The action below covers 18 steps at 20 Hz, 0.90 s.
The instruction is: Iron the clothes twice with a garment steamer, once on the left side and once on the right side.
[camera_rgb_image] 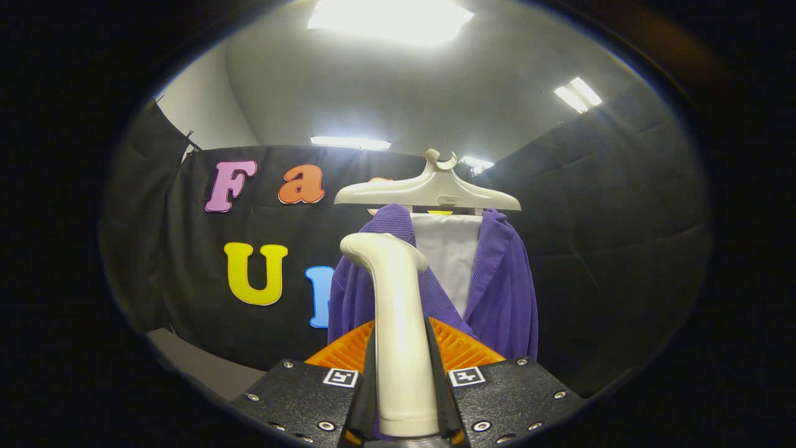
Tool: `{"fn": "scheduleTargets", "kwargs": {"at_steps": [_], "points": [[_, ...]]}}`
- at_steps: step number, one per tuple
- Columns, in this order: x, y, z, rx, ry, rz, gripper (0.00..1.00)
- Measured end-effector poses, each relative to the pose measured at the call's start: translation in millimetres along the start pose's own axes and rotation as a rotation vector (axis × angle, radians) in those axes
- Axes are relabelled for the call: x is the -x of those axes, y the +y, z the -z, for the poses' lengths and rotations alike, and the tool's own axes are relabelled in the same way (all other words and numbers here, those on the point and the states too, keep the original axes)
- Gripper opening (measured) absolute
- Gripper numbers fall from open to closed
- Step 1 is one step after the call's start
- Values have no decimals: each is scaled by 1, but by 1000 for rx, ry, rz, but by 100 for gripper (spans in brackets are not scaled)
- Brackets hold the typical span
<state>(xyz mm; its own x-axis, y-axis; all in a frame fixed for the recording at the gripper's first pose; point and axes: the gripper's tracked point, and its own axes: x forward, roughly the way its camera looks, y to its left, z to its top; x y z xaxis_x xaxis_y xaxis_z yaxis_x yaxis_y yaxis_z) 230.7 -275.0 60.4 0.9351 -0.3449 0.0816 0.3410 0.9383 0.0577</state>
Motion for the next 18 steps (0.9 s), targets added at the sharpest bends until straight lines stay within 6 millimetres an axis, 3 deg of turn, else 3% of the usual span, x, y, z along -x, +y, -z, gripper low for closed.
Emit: {"fn": "scheduleTargets", "kwargs": {"at_steps": [18], "points": [[10,-12,76,49,63,35,38]]}}
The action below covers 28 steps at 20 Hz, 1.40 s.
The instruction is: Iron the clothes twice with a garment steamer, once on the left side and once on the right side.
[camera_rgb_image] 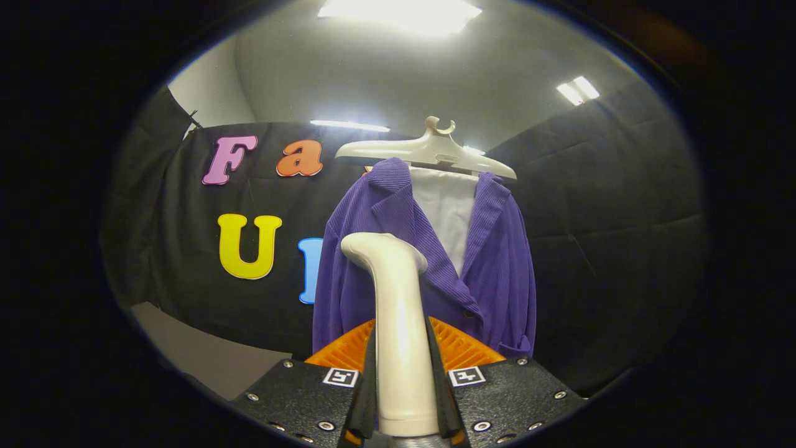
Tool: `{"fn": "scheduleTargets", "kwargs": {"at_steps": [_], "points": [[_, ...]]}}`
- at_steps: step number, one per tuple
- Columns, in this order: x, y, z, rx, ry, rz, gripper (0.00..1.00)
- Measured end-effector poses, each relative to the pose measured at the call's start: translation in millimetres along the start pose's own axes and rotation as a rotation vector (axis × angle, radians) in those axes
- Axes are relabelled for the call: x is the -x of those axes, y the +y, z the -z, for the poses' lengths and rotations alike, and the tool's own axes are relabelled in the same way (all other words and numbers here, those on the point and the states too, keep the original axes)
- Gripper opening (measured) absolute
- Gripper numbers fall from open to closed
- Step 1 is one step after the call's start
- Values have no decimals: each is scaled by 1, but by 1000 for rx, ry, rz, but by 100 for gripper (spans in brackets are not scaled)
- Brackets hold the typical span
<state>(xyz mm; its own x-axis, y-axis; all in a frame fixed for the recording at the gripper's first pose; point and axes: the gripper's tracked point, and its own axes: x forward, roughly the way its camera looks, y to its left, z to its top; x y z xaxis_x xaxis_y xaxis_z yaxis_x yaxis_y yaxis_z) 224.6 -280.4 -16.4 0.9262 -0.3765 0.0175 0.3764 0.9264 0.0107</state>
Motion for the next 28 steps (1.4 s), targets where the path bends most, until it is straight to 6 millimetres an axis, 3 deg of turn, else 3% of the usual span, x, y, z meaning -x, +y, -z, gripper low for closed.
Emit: {"fn": "scheduleTargets", "kwargs": {"at_steps": [19,28], "points": [[27,-16,111,19,146,35,38],[46,-22,180,7,251,55,38]]}}
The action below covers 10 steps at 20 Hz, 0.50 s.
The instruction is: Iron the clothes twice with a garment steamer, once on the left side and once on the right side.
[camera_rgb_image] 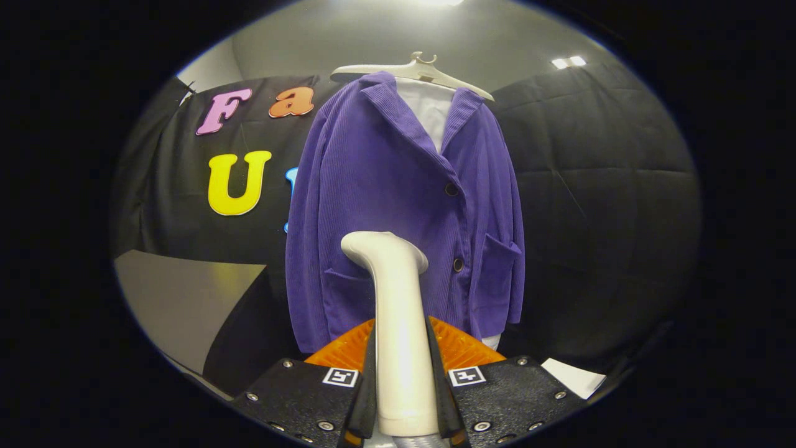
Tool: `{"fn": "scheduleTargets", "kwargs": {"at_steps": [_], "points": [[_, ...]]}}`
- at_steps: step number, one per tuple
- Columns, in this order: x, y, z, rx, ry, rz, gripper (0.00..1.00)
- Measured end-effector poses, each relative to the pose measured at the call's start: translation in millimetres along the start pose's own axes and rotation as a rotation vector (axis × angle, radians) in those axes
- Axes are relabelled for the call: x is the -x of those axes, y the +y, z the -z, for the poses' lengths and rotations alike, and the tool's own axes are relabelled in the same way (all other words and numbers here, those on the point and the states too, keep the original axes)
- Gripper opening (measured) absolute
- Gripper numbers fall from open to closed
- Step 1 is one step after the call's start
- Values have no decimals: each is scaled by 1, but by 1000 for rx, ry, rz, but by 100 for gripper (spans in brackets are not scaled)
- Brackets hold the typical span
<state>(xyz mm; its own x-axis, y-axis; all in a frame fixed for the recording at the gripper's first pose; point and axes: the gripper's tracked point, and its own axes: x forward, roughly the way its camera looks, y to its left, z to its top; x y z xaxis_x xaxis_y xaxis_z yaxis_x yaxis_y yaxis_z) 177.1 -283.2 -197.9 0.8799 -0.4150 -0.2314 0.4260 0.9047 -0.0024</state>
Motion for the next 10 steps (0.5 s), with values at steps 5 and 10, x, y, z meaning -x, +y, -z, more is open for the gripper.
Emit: {"fn": "scheduleTargets", "kwargs": {"at_steps": [5,10], "points": [[5,-4,25,-26,58,-9,38],[14,-16,39,-55,120,-50,38]]}}
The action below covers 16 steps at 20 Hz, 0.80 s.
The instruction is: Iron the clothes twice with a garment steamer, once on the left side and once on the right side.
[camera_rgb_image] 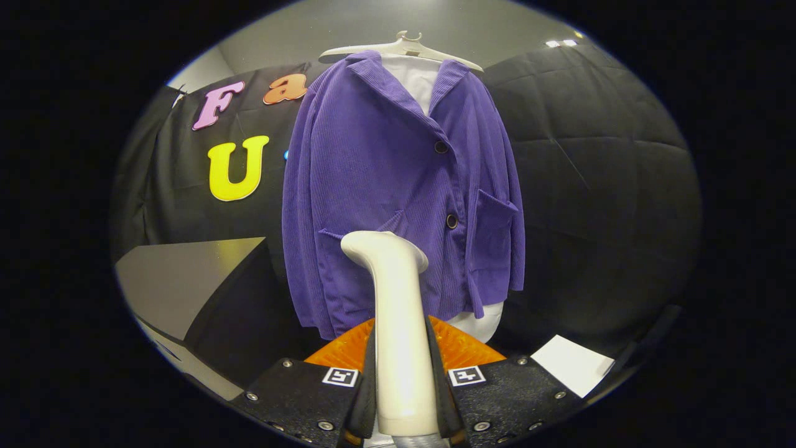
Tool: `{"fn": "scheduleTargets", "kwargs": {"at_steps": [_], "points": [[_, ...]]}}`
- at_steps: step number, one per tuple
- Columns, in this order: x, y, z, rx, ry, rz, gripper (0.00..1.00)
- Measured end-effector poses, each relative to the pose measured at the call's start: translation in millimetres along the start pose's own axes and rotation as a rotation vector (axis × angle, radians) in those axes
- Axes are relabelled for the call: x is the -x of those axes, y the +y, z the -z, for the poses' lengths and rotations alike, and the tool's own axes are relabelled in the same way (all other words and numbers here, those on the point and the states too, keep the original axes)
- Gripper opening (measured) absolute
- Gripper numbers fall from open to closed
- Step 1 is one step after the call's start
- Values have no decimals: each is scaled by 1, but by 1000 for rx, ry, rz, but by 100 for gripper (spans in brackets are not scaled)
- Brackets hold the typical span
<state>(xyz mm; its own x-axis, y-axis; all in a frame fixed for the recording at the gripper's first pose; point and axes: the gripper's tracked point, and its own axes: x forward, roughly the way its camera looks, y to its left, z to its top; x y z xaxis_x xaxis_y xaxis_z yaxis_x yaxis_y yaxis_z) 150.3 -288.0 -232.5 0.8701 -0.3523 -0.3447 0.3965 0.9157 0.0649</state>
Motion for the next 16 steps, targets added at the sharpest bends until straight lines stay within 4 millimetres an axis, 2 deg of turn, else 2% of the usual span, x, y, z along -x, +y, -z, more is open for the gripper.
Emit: {"fn": "scheduleTargets", "kwargs": {"at_steps": [4,8,11,16], "points": [[15,-14,9,11,38,-55,38],[38,-27,-7,12,24,-117,38],[53,-38,-38,33,-21,-145,38],[74,-59,-119,21,-151,-155,38]]}}
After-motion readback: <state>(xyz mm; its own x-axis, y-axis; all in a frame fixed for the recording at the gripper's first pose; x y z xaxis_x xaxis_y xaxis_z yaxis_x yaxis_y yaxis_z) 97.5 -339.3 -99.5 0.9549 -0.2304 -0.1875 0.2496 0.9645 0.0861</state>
